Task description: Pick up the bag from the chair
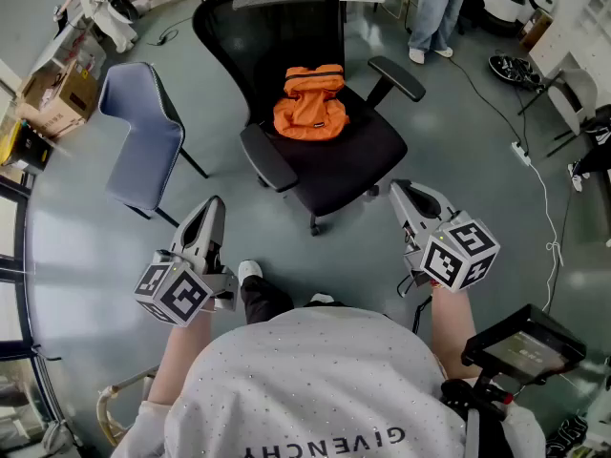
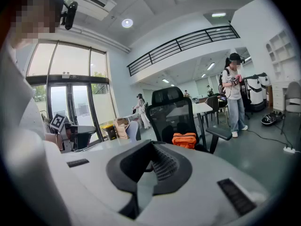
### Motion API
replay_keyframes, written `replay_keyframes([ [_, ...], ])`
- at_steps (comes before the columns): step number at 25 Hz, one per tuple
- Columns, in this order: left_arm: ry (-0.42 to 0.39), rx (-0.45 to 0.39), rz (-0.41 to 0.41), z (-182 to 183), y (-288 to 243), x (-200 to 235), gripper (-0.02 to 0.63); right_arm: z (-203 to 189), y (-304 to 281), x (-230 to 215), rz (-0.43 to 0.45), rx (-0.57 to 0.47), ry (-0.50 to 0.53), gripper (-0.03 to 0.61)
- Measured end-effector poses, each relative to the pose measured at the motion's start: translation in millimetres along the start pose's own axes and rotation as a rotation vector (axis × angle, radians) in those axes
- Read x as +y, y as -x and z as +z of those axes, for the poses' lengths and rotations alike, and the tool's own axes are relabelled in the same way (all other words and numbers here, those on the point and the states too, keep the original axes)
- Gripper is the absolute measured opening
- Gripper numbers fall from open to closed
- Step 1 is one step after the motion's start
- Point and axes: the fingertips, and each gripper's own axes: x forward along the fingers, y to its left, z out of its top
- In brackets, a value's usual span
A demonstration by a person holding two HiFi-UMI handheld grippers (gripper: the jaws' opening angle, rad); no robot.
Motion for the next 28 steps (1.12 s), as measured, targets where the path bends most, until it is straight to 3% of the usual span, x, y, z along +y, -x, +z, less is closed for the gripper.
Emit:
replay_keyframes([
  [15, -0.006, -0.01, 0.019, 5, -4, 6, 0.002, 2, -13, -1, 0.03, 0.004, -0.002, 0.003],
  [19, 0.005, -0.015, 0.036, 6, -6, 4, 0.002, -1, -22, 4, 0.074, 0.022, -0.041, 0.005],
  [28, -0.006, -0.029, 0.075, 6, -17, 24, 0.002, 7, -57, 8, 0.162, -0.073, -0.196, 0.005],
])
